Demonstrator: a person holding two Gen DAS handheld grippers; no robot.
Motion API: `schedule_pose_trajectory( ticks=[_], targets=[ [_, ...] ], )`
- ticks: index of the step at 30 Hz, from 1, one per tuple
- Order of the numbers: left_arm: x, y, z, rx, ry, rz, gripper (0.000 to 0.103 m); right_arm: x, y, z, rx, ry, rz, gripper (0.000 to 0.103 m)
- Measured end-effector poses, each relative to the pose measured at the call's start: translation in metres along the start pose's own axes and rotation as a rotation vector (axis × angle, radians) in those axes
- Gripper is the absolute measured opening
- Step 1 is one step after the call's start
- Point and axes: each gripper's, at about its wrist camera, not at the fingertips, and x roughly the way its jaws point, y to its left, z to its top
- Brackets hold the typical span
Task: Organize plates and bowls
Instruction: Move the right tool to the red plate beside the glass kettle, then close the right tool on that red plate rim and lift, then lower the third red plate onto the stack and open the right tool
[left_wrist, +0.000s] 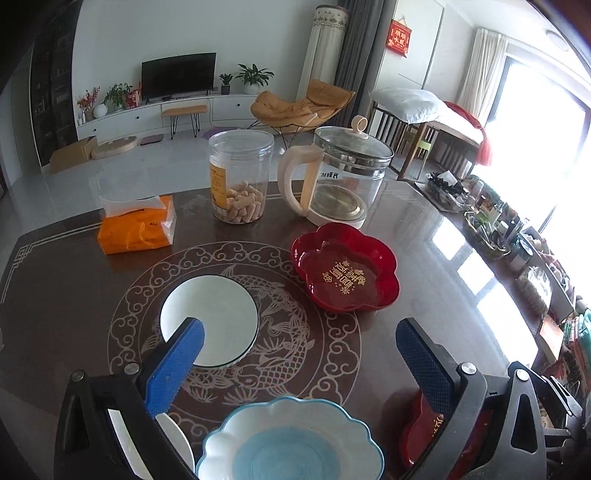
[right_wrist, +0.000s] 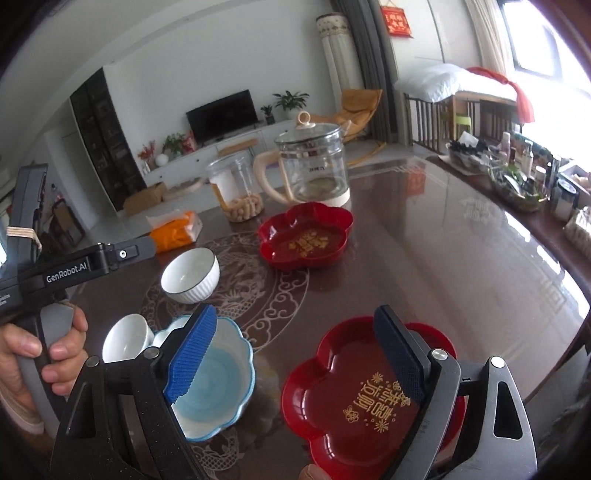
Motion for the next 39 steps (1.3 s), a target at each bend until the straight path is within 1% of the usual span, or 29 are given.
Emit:
schedule_pose_trajectory(
  ticks=[3,6,9,12,13,14,16,17,19,20,21,22,23,24,25,26,27,30,32,34,39],
  targets=[
    [0.05,-0.003,0.026,-0.011,0.063,0.026,0.103,0.04,-0.018,0.026,0.072,0.071,-0.024,0.089],
    [0.095,-0.005,0.043,-0.017,0.134,0.049,0.102,0.08,-0.045,0.045,0.207,0.16,-0.019,0.089],
    [0.131,-0.011,0.054,0.02,0.176,0.068,0.101,0.114,-0.067,0.056,0.312,0.245,-0.006,0.089],
    [0.163,-0.008,0.062,0.004,0.217,0.095,0.099,0.143,-0.072,0.068,0.301,0.27,-0.013,0.088],
    [0.173,-0.006,0.064,-0.01,0.234,0.098,0.095,0.151,-0.072,0.071,0.303,0.272,-0.016,0.088],
    [0.182,-0.004,0.065,-0.023,0.251,0.097,0.093,0.161,-0.074,0.074,0.316,0.281,-0.012,0.088],
    [0.198,-0.001,0.065,-0.046,0.286,0.091,0.08,0.177,-0.079,0.076,0.348,0.295,-0.018,0.088],
    [0.206,-0.001,0.064,-0.051,0.303,0.089,0.076,0.184,-0.079,0.077,0.351,0.301,-0.023,0.087],
    [0.219,-0.001,0.064,-0.051,0.327,0.088,0.063,0.198,-0.079,0.077,0.343,0.317,-0.029,0.083],
    [0.223,-0.002,0.063,-0.049,0.333,0.09,0.06,0.205,-0.079,0.076,0.345,0.331,-0.027,0.072],
    [0.227,-0.003,0.062,-0.045,0.338,0.091,0.055,0.212,-0.08,0.074,0.352,0.347,-0.012,0.049],
    [0.23,-0.003,0.062,-0.044,0.342,0.089,0.048,0.22,-0.081,0.071,0.362,0.367,-0.004,0.035],
    [0.233,-0.003,0.061,-0.043,0.349,0.083,0.044,0.226,-0.083,0.069,0.375,0.38,-0.004,0.018],
    [0.237,-0.003,0.06,-0.04,0.359,0.073,0.031,0.229,-0.085,0.067,0.388,0.375,0.002,0.017],
    [0.239,-0.004,0.059,-0.03,0.364,0.078,0.023,0.231,-0.086,0.067,0.392,0.371,0.006,0.017],
    [0.239,-0.004,0.059,-0.017,0.357,0.092,0.019,0.232,-0.086,0.067,0.388,0.368,0.011,0.014],
    [0.238,-0.004,0.058,-0.005,0.352,0.098,0.013,0.23,-0.086,0.066,0.38,0.37,0.007,0.014],
    [0.221,-0.005,0.055,-0.002,0.331,0.053,0.011,0.216,-0.089,0.063,0.4,0.36,0.036,0.015],
    [0.198,-0.012,0.055,0.024,0.298,0.025,0.011,0.198,-0.09,0.064,0.39,0.332,0.056,0.017],
    [0.167,-0.022,0.052,0.055,0.258,-0.004,0.011,0.172,-0.086,0.067,0.356,0.302,0.062,0.017],
    [0.083,-0.048,0.031,0.112,0.191,-0.088,0.011,0.086,-0.079,0.059,0.302,0.239,0.069,0.017]
  ],
)
